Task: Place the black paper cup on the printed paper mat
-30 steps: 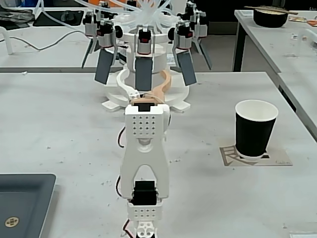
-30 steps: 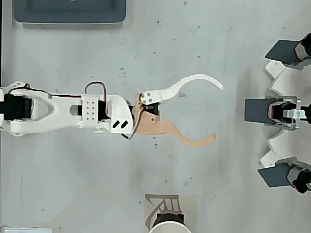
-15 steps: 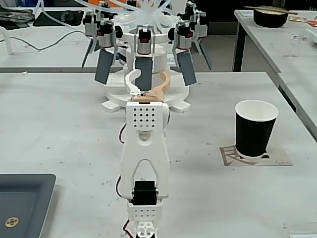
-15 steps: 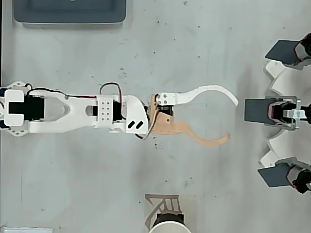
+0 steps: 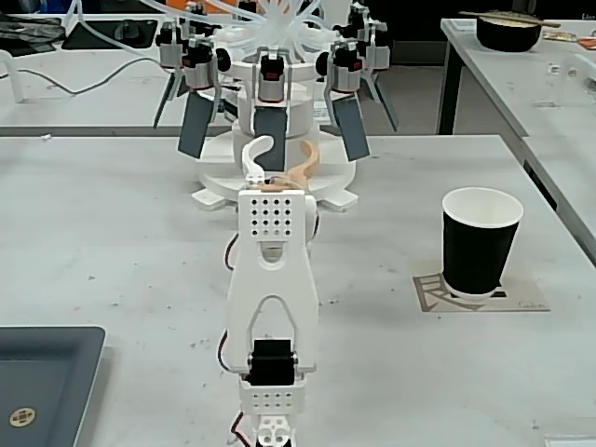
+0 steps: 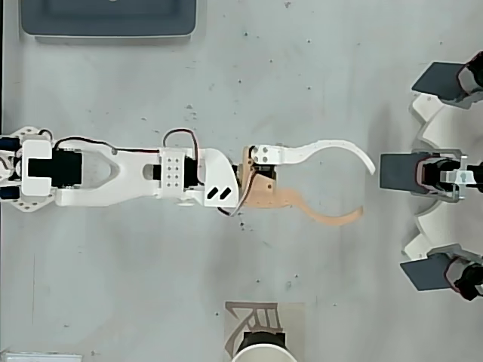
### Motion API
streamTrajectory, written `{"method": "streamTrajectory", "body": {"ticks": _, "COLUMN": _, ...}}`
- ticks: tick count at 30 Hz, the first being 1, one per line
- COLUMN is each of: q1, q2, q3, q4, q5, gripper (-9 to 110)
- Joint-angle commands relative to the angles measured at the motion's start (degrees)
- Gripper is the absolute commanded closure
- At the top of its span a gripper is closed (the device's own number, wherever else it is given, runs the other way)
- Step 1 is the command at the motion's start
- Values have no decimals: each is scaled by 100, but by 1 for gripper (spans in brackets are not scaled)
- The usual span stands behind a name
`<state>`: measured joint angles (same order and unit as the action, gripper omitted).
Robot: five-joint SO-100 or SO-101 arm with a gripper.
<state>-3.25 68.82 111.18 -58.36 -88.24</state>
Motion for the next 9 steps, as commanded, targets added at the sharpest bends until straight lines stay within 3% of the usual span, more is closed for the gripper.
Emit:
{"method": "streamTrajectory", "body": {"ticks": 1, "q1": -105, "q2": 62, "q3": -264, "q4": 0, "q5": 44, "gripper": 91}}
{"method": "streamTrajectory", "body": {"ticks": 9, "q1": -246, "q2": 53, "q3": -272, "q4": -9, "q5": 44, "gripper": 92}}
